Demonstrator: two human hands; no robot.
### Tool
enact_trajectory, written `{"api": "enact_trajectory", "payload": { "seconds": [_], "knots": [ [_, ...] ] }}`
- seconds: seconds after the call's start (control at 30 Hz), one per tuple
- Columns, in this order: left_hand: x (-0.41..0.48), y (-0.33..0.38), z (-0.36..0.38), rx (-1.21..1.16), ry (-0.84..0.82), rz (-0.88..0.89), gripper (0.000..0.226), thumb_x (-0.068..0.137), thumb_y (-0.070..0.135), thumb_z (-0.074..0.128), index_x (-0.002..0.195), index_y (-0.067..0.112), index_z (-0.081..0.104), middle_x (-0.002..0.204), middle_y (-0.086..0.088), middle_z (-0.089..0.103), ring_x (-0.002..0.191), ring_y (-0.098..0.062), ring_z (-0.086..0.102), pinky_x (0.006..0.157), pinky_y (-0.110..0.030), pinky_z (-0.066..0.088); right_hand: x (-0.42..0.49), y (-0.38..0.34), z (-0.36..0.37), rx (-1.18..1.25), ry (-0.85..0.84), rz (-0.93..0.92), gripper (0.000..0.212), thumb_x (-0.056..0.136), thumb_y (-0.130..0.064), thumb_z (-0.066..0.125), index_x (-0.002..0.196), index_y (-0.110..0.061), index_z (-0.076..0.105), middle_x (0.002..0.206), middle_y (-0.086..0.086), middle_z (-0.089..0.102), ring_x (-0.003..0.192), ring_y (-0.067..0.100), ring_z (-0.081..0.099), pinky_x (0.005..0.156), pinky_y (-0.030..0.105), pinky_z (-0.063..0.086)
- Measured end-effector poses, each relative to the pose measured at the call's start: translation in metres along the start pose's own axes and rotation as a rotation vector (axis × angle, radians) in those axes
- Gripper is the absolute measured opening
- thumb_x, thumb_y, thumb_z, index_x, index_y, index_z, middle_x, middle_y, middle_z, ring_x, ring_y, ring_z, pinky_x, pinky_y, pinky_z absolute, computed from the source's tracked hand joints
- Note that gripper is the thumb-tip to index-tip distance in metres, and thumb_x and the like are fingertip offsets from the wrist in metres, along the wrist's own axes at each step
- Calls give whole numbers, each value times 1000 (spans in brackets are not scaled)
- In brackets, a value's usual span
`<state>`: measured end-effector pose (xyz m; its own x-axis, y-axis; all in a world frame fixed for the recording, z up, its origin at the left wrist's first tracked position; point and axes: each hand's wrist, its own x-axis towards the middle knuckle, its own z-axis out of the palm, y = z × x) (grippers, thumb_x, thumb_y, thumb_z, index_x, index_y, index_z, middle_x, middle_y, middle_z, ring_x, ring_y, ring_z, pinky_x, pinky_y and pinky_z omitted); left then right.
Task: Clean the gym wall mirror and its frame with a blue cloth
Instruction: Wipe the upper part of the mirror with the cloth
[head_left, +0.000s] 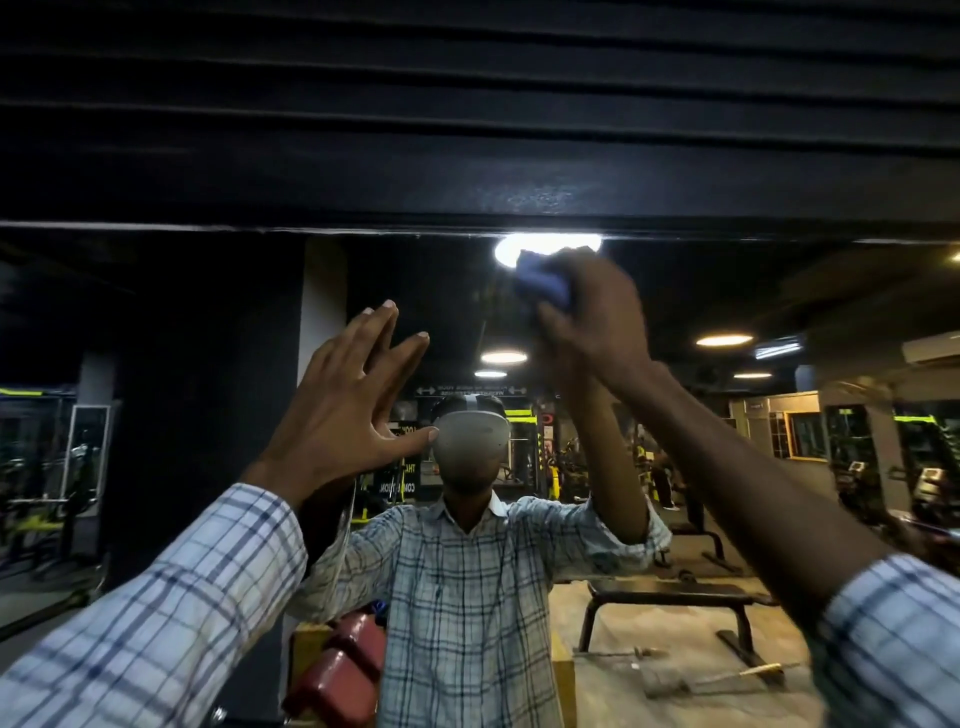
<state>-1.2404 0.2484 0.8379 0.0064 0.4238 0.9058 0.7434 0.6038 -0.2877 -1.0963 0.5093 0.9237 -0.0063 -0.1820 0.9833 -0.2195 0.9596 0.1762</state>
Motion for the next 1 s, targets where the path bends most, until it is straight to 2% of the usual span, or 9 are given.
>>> {"api": "enact_trajectory", "payload": {
  "seconds": [0.07,0.1,0.23,0.4,0.57,0.73,0.8,0.9,1.0],
  "knots": [
    [-3,-3,0,-5,2,-7,107,75,83,57,164,38,19,174,4,-8,160,-19,-2,124,-37,7,-7,-1,1,15,217,169,27,90,-26,70,115,-15,64,109,-3,59,96,4,53,87,22,50],
    [-4,-5,-1,-6,6,-6,106,75,83,57,164,38,20,174,4,-7,160,-19,-2,124,-37,7,-14,-8,5,4,176,122,29,89,-25,70,116,-15,65,108,-1,60,96,6,53,86,20,47],
    [-10,-12,-4,-18,7,-11,105,75,84,53,163,37,22,174,1,-2,160,-22,3,124,-42,12,-50,-35,18,-67,-404,-304,30,83,-26,74,110,-19,65,103,-2,59,87,15,56,71,30,44],
    [-18,-15,-5,-15,-13,-42,106,75,85,49,164,36,17,174,2,-6,160,-21,-1,124,-43,9,-75,-33,9,62,116,188,26,87,-14,72,111,-16,63,105,-3,56,89,5,51,78,21,46],
    [-20,-14,-5,-6,-22,-56,107,76,85,51,165,36,17,174,2,-6,160,-23,2,124,-48,14,-114,-49,20,-67,-446,-239,32,88,-34,67,115,-19,62,111,1,59,96,17,58,76,35,55],
    [-23,-10,-5,8,-33,-85,107,79,78,64,164,35,17,174,2,-6,160,-21,0,124,-46,10,-106,-35,6,9,114,299,27,85,-12,77,109,-13,65,105,0,58,83,-1,46,77,3,36],
    [-24,-8,-7,11,-34,-89,106,79,76,66,164,35,18,174,2,-6,160,-21,-1,123,-43,9,-109,-43,14,15,25,247,29,86,-18,75,112,-14,64,108,-1,57,89,0,47,82,7,41],
    [-27,-9,-9,7,-36,-98,105,80,74,69,164,34,20,174,1,-3,160,-21,0,124,-43,11,-116,-50,20,-77,-330,-66,31,86,-36,66,112,-20,61,108,-4,56,94,12,56,77,31,55],
    [-35,-11,-9,8,-52,-127,105,79,82,60,164,36,19,174,1,-5,160,-22,1,123,-42,11,-96,-41,10,-8,-24,217,23,87,-20,72,108,-17,61,105,-5,55,91,4,48,78,17,46]
  ]
}}
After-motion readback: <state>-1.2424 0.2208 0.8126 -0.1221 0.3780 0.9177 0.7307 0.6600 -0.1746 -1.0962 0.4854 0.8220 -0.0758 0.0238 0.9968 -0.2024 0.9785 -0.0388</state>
